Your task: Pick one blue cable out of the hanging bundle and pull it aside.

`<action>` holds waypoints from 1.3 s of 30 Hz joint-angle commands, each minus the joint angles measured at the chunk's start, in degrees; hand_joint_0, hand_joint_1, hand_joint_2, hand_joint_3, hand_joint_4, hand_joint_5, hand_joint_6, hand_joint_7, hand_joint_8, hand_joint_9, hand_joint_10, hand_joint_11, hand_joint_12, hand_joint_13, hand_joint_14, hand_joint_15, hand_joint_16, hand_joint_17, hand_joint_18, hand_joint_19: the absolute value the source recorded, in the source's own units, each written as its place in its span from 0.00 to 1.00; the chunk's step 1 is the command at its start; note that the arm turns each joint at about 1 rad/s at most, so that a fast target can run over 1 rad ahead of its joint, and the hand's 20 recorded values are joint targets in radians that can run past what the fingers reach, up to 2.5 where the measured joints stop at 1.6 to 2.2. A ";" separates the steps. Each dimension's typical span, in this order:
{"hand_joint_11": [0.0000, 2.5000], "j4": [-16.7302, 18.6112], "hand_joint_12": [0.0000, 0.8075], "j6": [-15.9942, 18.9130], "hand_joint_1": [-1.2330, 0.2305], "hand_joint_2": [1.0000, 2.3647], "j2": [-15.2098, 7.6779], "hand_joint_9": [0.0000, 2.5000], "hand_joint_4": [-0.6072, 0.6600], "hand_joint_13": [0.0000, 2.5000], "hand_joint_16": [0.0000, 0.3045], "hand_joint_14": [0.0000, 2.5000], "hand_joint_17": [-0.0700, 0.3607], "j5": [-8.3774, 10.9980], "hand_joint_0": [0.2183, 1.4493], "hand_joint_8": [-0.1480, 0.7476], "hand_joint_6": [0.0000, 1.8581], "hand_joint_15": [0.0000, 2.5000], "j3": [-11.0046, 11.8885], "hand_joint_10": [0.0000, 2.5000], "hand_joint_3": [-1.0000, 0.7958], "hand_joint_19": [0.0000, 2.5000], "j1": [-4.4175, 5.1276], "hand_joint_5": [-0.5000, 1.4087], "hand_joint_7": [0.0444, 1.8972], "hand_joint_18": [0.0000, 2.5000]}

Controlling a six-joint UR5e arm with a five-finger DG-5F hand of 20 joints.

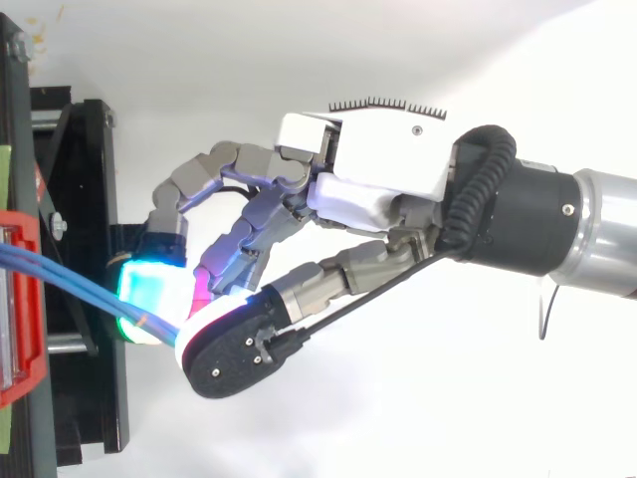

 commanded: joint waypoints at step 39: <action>0.34 -1.32 0.51 -3.16 0.45 0.00 -0.44 0.43 0.51 0.38 0.20 0.01 0.48 3.16 0.19 0.52 0.50 0.25 0.00 0.01 0.28 0.28 0.34 0.15 0.34 0.36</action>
